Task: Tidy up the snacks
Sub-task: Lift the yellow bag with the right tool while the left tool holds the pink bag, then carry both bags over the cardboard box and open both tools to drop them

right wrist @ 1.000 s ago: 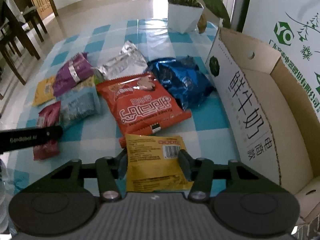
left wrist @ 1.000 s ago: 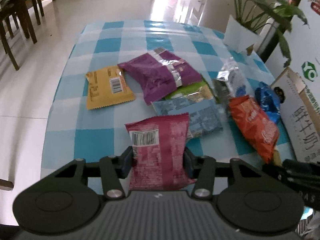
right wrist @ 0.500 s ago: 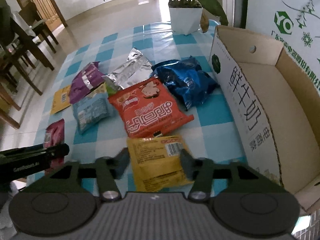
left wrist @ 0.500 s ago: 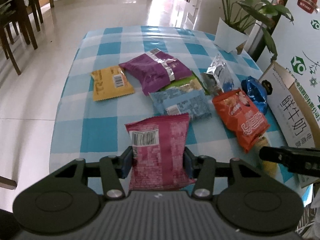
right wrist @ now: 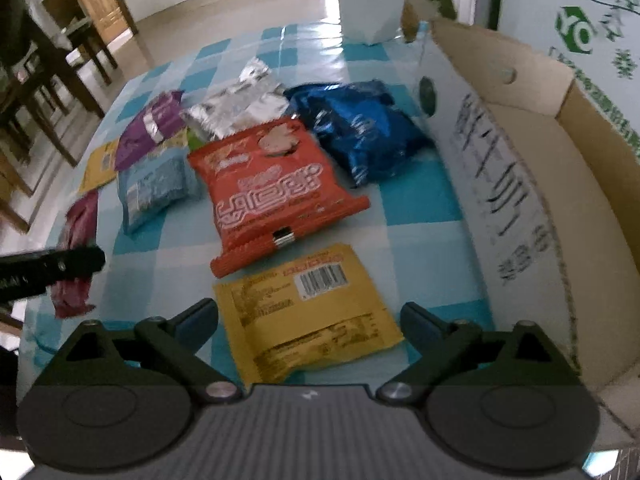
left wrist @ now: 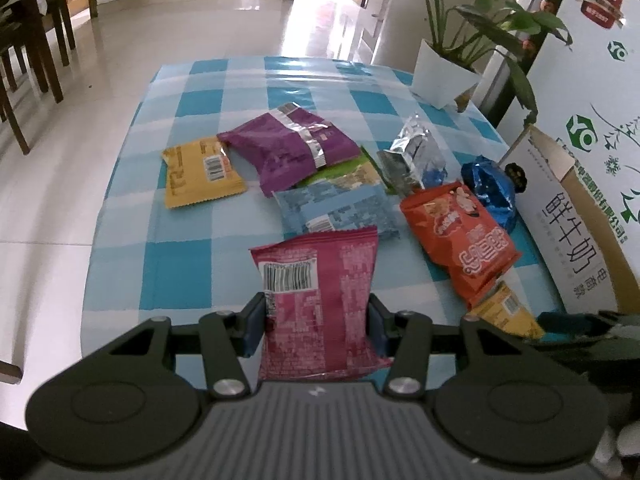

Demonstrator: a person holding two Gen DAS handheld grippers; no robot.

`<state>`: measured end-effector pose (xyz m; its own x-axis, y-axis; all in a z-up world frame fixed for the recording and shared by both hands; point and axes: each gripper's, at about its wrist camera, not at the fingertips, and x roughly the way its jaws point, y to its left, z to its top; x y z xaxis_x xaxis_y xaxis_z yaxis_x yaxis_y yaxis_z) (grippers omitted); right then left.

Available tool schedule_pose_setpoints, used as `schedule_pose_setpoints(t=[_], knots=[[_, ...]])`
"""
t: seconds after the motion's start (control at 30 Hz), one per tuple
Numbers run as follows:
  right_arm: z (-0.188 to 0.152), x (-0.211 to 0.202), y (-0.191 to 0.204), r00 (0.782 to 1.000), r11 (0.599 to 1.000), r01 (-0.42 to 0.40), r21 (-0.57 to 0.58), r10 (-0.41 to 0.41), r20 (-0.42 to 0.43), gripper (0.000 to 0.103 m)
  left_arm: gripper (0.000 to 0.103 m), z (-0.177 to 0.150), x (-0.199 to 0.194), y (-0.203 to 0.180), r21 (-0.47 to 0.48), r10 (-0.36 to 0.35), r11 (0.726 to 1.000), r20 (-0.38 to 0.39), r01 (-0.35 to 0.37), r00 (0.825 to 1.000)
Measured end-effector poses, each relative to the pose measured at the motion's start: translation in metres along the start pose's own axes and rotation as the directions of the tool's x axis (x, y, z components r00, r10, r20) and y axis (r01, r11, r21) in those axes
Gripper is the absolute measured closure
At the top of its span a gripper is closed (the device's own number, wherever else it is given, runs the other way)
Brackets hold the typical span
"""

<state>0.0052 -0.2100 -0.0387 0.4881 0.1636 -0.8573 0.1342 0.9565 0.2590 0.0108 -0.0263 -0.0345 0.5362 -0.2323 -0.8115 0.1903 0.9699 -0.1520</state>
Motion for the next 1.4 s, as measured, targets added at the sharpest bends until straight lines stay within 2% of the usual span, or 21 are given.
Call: schedule_pose_setpoints(t=[0.17,0.3,0.47,0.73,1.0,1.23,1.4], knots=[[-0.01,0.006,0.021,0.997,0.984,0.079,-0.161,-0.076,0.02,0.003,0.053,-0.001,0.001,0.0,0.004,0.008,1.0,-0.007,-0.008,1.0],[-0.011,0.0,0.025,0.997,0.985,0.065,-0.16,-0.059,0.04,0.019,0.053,-0.002,0.002,-0.002,0.016,0.019,1.0,-0.006,-0.019,1.0],[-0.009,-0.005,0.025,0.998,0.988,0.062,-0.141,-0.057,0.041,0.026,0.053,-0.003,0.003,-0.002,0.026,0.033,0.999,-0.005,-0.032,0.999],[-0.015,-0.019,0.039,0.999,0.988,0.03,-0.151,-0.025,0.035,0.027,0.053,-0.004,-0.001,-0.005,0.055,0.054,0.997,0.011,-0.054,0.998],[-0.016,-0.046,0.054,0.994,0.993,-0.026,-0.117,0.038,0.102,0.027,0.053,-0.013,-0.004,-0.006,0.069,0.089,0.994,0.01,-0.09,0.996],[-0.004,-0.061,0.054,0.987,0.998,-0.009,-0.064,0.019,0.157,0.027,0.053,-0.017,-0.011,-0.009,0.066,0.117,0.991,0.005,-0.117,0.993],[0.005,-0.076,0.052,0.979,1.0,0.007,-0.016,-0.004,0.205,0.027,0.053,-0.011,-0.023,-0.018,0.075,0.13,0.988,0.033,-0.132,0.991]])
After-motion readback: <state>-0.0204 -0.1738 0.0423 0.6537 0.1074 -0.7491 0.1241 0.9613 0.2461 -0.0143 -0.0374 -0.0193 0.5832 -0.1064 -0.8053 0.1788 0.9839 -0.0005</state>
